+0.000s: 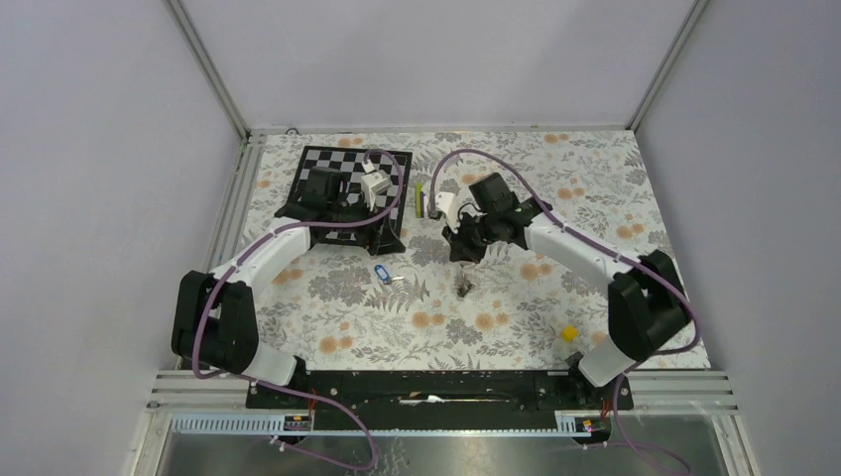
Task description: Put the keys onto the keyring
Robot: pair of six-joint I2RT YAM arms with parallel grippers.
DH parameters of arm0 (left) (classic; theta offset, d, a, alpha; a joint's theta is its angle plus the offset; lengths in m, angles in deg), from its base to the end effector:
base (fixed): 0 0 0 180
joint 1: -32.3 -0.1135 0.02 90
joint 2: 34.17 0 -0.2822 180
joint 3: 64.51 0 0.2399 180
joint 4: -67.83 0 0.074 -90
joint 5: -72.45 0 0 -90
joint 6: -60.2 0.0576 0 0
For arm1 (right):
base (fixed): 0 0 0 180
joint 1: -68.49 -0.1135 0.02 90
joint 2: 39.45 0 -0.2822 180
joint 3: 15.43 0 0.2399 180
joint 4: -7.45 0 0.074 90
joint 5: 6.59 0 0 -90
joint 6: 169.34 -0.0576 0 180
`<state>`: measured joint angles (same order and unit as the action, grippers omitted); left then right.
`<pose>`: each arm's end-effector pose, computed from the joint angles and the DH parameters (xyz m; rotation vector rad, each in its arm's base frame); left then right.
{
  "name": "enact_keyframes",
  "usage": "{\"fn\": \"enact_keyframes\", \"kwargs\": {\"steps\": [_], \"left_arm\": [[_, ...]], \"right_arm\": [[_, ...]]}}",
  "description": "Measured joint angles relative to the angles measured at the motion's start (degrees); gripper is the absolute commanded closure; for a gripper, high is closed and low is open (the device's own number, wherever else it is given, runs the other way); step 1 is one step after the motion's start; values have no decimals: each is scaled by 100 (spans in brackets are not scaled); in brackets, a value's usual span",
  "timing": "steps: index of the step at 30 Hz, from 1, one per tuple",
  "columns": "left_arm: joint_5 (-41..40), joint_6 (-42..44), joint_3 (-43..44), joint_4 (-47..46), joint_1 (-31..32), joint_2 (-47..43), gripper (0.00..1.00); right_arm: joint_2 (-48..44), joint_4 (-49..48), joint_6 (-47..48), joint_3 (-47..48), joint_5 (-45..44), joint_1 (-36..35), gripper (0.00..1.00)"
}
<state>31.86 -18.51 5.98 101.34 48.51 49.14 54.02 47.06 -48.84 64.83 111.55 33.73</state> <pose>0.2740 -0.1252 0.2599 0.9233 2.0549 -1.0564 0.2688 0.2196 0.2409 -1.4889 1.9439 0.6416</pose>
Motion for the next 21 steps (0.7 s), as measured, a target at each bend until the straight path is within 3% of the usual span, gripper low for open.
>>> {"fn": "enact_keyframes", "kwargs": {"steps": [10,21], "left_arm": [[903,-564,531,-562,212,83,41],[1346,-468,824,-737,1010,50,50]], "right_arm": [[-1123,-96,-334,391,909,31,100],[-1189,-673,-1410,645,2190,459,100]]}}
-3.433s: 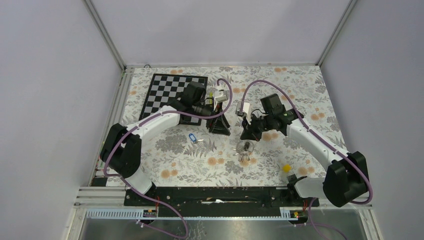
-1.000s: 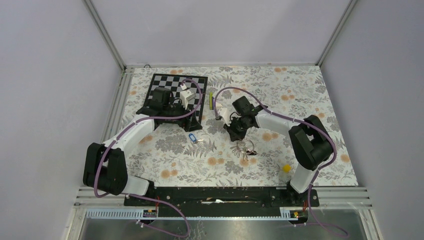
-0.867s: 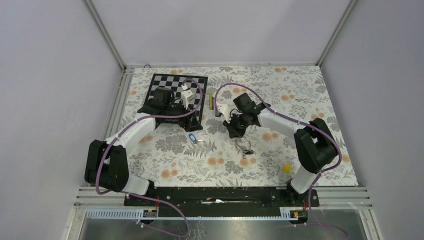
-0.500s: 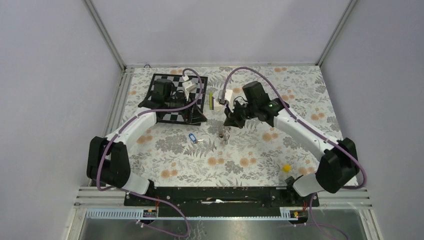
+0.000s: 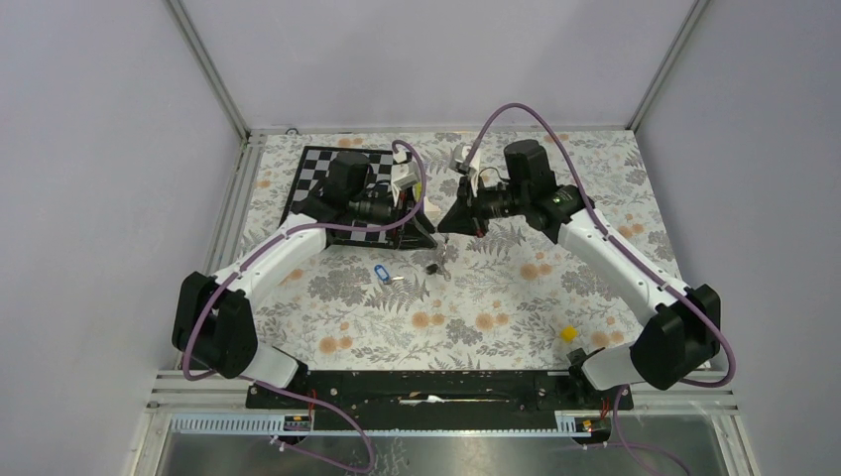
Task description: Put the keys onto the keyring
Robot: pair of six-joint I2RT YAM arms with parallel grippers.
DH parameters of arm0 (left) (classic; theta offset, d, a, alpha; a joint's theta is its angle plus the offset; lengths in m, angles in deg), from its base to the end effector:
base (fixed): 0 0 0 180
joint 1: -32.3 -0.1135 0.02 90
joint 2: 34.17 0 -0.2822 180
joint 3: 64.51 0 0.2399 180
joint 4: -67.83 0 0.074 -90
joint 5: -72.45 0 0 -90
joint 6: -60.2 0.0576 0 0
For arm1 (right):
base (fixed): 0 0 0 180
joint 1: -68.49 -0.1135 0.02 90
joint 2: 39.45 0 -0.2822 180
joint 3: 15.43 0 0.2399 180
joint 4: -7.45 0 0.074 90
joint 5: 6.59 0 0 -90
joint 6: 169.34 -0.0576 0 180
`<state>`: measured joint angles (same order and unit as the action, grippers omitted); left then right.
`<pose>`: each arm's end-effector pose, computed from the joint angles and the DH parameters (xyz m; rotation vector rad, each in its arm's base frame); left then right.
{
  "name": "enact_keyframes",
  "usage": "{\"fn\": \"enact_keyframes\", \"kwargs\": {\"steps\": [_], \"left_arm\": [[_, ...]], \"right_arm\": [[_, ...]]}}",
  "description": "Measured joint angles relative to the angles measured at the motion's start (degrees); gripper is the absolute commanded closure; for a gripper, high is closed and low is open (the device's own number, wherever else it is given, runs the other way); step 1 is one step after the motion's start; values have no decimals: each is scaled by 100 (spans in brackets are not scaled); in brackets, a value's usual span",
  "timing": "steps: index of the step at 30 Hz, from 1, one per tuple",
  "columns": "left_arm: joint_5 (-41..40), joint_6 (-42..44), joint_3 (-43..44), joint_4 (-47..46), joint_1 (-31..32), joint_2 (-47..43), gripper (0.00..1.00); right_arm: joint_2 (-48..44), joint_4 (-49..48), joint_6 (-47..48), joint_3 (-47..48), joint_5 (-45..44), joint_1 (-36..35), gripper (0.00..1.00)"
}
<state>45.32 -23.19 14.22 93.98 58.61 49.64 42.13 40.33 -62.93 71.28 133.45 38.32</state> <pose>0.2590 -0.1852 0.3208 1.1901 1.6713 -1.3552 0.2509 0.1969 0.3624 -1.2711 1.5680 1.0408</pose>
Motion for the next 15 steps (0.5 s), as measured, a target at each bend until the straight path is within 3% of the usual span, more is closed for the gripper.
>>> {"fn": "enact_keyframes", "kwargs": {"steps": [15], "left_arm": [[72,-94,44,-284,98,-24,60]], "right_arm": [[-76,-1154,-1115,-612,846,326,100]]}}
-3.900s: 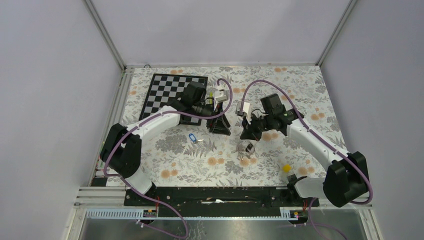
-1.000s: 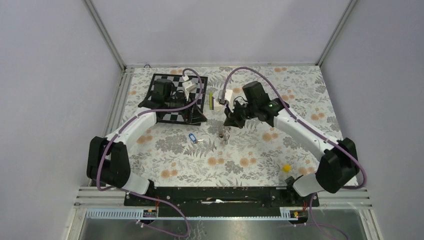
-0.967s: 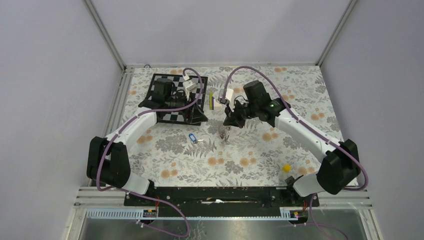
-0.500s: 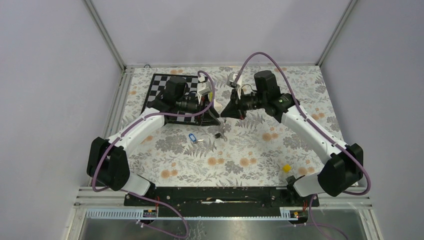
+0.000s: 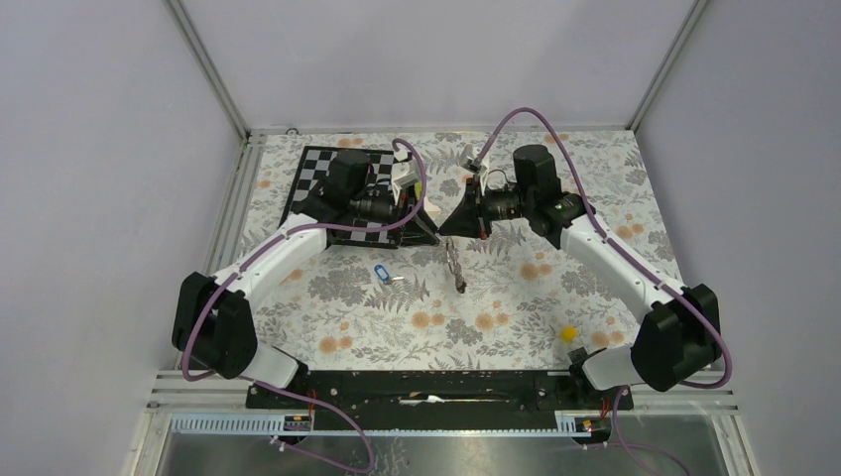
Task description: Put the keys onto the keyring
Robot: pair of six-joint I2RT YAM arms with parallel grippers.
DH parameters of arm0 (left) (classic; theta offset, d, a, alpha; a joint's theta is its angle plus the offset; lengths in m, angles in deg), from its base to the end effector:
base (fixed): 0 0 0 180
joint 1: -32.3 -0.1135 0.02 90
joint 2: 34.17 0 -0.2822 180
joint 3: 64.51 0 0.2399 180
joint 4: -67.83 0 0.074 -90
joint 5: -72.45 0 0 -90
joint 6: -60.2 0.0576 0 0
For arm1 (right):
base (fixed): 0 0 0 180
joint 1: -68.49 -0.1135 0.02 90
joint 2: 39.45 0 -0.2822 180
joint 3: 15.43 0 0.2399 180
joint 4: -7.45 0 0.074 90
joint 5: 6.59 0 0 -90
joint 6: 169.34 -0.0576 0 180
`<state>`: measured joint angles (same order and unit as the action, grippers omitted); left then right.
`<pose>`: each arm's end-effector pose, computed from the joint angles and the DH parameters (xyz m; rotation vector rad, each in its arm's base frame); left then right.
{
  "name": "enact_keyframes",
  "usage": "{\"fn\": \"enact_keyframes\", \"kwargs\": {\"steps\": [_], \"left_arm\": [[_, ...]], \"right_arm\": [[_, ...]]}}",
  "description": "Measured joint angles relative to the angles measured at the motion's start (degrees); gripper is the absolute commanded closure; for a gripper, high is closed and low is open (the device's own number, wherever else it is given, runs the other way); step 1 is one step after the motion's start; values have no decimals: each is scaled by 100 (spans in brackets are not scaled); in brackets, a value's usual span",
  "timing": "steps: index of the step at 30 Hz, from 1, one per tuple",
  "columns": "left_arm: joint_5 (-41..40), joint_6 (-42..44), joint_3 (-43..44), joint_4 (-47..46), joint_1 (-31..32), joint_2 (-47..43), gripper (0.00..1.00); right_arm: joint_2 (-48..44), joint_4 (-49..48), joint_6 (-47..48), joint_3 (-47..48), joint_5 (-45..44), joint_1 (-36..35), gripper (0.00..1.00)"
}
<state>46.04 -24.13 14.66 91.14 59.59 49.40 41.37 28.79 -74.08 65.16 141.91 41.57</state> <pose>0.2570 -0.1906 0.3292 1.2130 1.6088 -1.3627 0.2557 0.1849 0.3529 -1.1704 1.5568 1.2338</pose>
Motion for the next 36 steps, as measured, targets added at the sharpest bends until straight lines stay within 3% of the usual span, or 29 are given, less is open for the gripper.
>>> {"fn": "enact_keyframes", "kwargs": {"steps": [5,16,18,24,29,36], "left_arm": [[118,-22,11,-48,11,0,62],[374,-407,11,-435,15,0,78],[378,-417,11,-457,15,0,74],[433,-461,-9,-575,22,0,51],[494,-994,-260,-1228,42,0,50],[466,-2474,-953,-3180,74,37,54]], "right_arm": [[0,-354,-238,-177,146,63,100],[0,-824,-632,-323,317,142,100],[-2,-876,-671,-339,363,149,100],[-9,-1067,-857,-404,411,216,100],[-9,-1419,-1207,-448,426,306,100],[-9,-2315,-2015,-708,518,413,100]]}}
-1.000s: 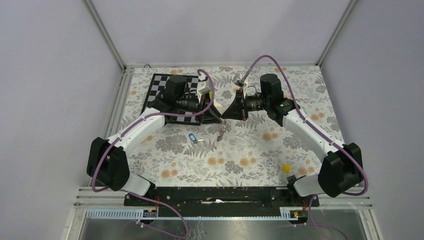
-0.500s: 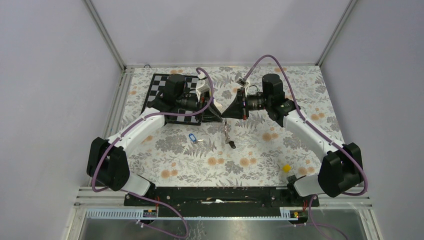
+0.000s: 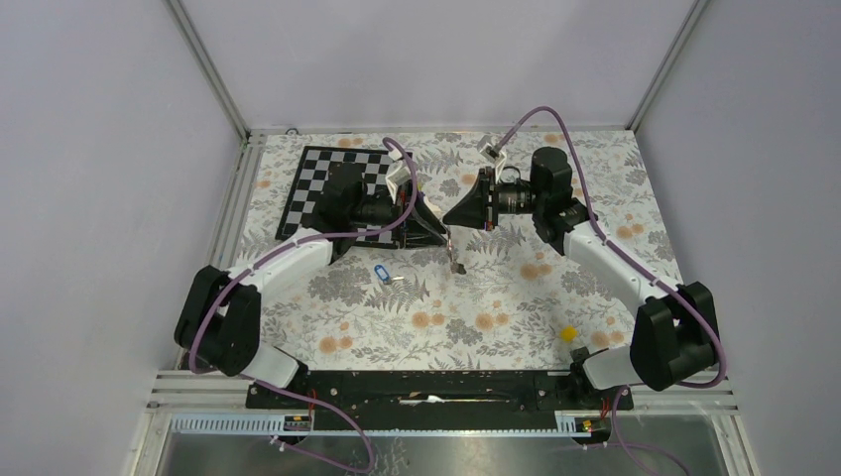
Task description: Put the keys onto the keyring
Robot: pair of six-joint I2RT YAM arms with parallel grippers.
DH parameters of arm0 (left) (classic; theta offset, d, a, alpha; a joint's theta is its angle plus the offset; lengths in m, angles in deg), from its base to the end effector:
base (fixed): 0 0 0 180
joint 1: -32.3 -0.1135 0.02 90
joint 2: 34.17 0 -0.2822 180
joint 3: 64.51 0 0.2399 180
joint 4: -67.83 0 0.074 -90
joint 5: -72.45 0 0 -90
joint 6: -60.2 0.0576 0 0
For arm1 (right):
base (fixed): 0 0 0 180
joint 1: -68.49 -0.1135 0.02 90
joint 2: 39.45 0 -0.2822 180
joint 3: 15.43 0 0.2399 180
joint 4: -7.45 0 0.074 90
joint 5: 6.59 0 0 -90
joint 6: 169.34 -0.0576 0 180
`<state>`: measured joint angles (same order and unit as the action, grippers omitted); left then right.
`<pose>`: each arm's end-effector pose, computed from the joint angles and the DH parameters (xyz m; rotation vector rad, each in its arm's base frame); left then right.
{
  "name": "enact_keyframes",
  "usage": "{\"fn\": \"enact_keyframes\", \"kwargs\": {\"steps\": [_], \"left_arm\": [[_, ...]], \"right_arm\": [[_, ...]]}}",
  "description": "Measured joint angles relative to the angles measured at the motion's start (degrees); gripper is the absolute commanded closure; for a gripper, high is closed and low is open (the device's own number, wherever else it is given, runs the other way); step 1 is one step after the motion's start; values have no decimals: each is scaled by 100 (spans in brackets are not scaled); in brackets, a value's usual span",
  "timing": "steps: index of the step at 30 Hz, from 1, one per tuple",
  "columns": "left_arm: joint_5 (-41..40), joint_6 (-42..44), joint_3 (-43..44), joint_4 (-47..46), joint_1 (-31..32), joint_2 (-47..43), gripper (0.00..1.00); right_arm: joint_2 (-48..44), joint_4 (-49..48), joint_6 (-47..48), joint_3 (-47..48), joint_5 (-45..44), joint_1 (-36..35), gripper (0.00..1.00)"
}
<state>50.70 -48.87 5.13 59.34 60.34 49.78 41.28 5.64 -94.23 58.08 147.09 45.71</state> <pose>0.2551 -0.1965 0.3252 1.0996 1.5159 -1.5687 0.2673 0.1683 0.3525 -0.9983 1.5135 1.3915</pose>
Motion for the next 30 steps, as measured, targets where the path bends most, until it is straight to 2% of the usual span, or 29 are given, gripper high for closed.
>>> {"fn": "enact_keyframes", "kwargs": {"steps": [4,11,16,21,26,30], "left_arm": [[-52,-1001,-186,-1283,0,258,57],[-103,-1998,-195,-2380,0,667,61],[-111,-2253,-197,-2627,0,708,59],[-140,-2330,-295,-2769,0,708,49],[-188,-2347,-330,-2761,0,710,48],[-260,-2343,-330,-2697,7,710,52]], "right_arm": [[0,-450,-378,-186,2,59,100],[0,-1014,-841,-439,0,125,100],[0,-1327,-1086,-509,-2,188,100],[-2,-1628,-1303,-610,-9,264,100],[0,-1755,-1379,-654,-13,273,100],[-2,-1790,-1392,-678,-15,278,100]]}}
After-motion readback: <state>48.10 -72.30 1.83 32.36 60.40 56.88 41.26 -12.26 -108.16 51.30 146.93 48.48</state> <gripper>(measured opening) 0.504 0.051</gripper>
